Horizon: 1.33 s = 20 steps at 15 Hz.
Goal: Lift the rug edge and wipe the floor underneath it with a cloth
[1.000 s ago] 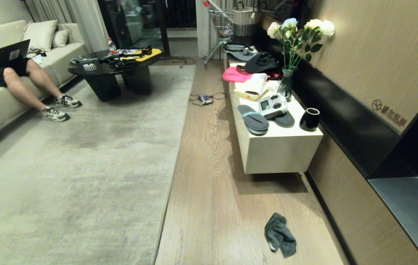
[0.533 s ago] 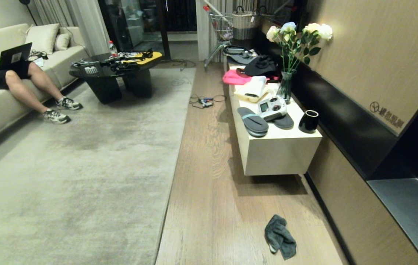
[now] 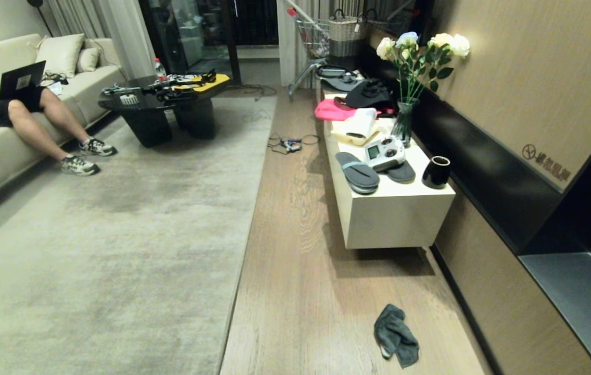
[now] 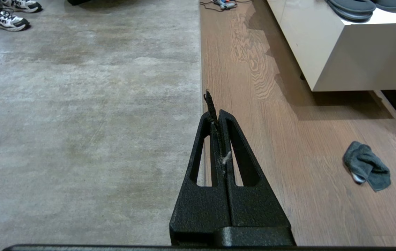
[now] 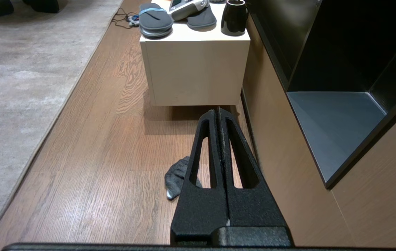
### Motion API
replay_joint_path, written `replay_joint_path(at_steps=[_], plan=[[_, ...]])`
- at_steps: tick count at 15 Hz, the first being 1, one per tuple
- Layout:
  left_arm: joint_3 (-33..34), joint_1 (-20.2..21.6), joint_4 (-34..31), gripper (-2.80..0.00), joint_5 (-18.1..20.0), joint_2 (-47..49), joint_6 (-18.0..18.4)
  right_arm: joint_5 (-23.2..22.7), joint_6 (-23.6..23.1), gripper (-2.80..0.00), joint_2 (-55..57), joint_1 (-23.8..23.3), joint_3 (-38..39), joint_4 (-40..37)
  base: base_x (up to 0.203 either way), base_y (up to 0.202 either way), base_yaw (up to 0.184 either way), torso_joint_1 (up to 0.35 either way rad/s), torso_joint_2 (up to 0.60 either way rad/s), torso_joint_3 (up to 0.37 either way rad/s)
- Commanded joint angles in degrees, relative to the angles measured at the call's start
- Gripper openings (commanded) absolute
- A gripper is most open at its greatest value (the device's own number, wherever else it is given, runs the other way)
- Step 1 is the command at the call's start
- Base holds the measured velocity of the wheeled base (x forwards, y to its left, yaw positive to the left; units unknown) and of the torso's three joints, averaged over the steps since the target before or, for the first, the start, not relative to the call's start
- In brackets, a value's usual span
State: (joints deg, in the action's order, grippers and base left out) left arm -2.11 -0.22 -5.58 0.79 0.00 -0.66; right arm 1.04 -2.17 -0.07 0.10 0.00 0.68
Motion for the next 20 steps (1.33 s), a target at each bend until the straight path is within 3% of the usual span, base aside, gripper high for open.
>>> replay_joint_path(at_steps=[1, 20], plan=[[0.0, 0.0, 0.0, -2.8, 0.0, 0.0, 0.0, 0.0, 0.0, -2.8, 0.1, 0.0, 0.0, 0.0, 0.0, 0.0, 0.0, 0.0, 0.0, 0.0], [0.0, 0.0, 0.0, -2.8, 0.0, 0.0, 0.0, 0.0, -0.1, -2.8, 0.1, 0.0, 0.0, 0.0, 0.0, 0.0, 0.0, 0.0, 0.0, 0.0]])
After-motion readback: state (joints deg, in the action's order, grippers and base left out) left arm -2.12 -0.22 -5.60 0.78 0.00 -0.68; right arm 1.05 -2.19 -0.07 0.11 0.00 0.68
